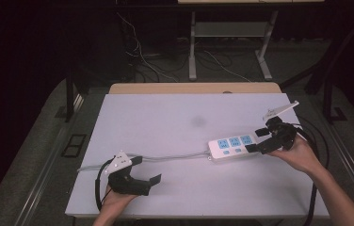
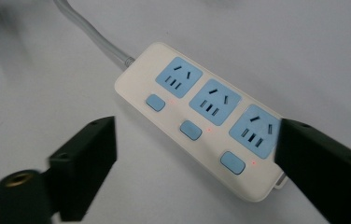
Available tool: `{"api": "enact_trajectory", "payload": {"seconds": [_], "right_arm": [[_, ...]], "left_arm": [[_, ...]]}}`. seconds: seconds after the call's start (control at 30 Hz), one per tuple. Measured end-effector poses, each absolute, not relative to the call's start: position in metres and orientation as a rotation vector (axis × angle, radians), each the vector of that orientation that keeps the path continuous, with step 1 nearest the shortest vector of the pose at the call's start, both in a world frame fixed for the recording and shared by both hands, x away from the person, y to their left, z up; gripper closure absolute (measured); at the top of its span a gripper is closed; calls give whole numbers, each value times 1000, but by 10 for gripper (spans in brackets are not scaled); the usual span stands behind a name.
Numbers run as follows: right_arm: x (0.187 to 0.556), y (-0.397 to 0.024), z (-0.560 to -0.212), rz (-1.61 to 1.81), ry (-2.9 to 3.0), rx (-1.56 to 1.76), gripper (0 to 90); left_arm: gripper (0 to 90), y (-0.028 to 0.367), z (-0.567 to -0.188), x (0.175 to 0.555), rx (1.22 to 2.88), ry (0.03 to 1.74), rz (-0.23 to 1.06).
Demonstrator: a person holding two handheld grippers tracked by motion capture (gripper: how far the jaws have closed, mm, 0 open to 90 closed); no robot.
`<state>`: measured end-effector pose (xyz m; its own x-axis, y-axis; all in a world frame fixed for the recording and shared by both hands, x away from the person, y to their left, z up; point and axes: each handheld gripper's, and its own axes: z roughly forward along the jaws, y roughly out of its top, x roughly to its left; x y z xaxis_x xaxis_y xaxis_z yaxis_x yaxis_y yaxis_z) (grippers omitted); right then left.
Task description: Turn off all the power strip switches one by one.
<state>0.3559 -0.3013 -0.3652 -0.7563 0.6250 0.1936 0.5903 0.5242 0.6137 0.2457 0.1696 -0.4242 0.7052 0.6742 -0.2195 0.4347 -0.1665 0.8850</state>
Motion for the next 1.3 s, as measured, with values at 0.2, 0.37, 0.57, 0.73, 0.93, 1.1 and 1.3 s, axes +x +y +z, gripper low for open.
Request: {"api": "enact_trajectory", "payload": {"seconds": [0.2,0.37,0.57,0.73,0.93,1.1,1.3], "right_arm": [[361,-306,-371,1008,2709,1072,289],[364,-308,-375,1006,2736,1082,420],[372,-312,-381,1025,2774,1109,552],[376,-313,-384,1037,2790,1108,644],[380,-310,-389,1033,2818,1089,792],[383,-309,-394,1008,2828,1102,857],[385,-311,-400,1008,2832,1122,898]], "left_arm": [[0,169,-426,248,1809,877,269],[0,168,-426,248,1817,872,270],[0,169,-426,248,1815,873,269],[0,168,-427,248,1816,874,267],[0,168,-427,248,1819,870,272],[0,168,-427,248,1817,873,273],[0,168,-427,248,1819,874,274]]}}
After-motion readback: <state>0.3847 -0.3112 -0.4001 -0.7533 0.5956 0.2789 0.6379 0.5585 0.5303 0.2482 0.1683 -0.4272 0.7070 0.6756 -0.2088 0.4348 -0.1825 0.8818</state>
